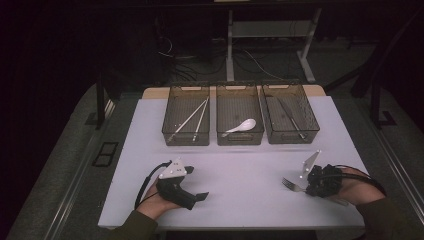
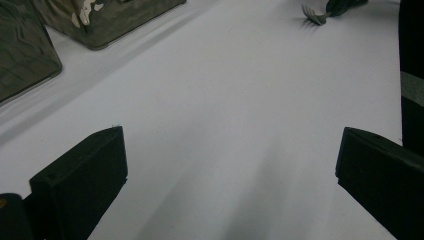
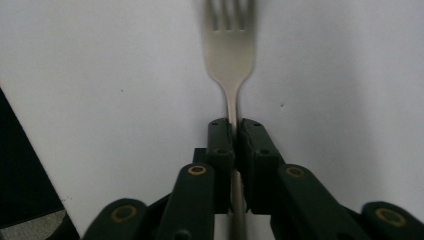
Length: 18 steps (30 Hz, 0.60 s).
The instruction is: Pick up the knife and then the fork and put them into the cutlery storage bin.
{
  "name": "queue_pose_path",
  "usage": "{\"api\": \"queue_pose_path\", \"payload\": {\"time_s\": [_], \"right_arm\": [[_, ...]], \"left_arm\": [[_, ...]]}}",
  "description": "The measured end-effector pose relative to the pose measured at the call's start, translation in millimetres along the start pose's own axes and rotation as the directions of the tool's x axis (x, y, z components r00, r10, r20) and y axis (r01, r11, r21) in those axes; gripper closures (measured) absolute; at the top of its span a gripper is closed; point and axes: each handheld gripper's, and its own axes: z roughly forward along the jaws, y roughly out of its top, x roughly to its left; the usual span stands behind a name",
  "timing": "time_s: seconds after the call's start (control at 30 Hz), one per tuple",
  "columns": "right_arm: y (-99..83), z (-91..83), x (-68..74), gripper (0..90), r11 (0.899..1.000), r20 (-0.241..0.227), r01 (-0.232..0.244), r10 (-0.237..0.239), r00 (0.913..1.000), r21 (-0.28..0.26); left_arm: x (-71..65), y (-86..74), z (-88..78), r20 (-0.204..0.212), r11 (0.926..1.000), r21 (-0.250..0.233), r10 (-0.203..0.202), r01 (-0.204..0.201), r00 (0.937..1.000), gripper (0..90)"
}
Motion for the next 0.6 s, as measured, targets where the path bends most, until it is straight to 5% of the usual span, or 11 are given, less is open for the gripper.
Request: {"api": "queue_pose_path", "payload": {"time_s": [0.2, 0.33, 0.4, 0.6], "right_arm": [[-4.6, -0.9, -1.7, 85.2, 0.999, -0.011, -0.005, 0.004, 0.9999, -0.035], [-15.1, -6.6, -8.6, 85.2, 0.991, -0.005, -0.044, 0.044, 0.999, -0.126], [-19.4, -11.6, -12.0, 85.2, 0.981, 0.0, -0.077, 0.079, 0.9969, -0.18], [-30.6, -20.5, -20.2, 85.1, 0.925, -0.047, -0.197, 0.192, 0.9803, -0.324]], "left_arm": [[0.0, 0.0, -0.6, -0.001, 1.0, -0.003, -0.001, 0.001, 1.0, 0.0], [0.7, 0.1, -1.0, -0.002, 1.0, -0.001, 0.001, -0.001, 1.0, 0.0], [0.8, 0.1, -0.9, -0.002, 1.0, -0.001, 0.001, -0.001, 1.0, 0.0], [-0.1, 0.3, -1.1, -0.002, 1.0, -0.003, 0.004, -0.004, 1.0, 0.0]]}}
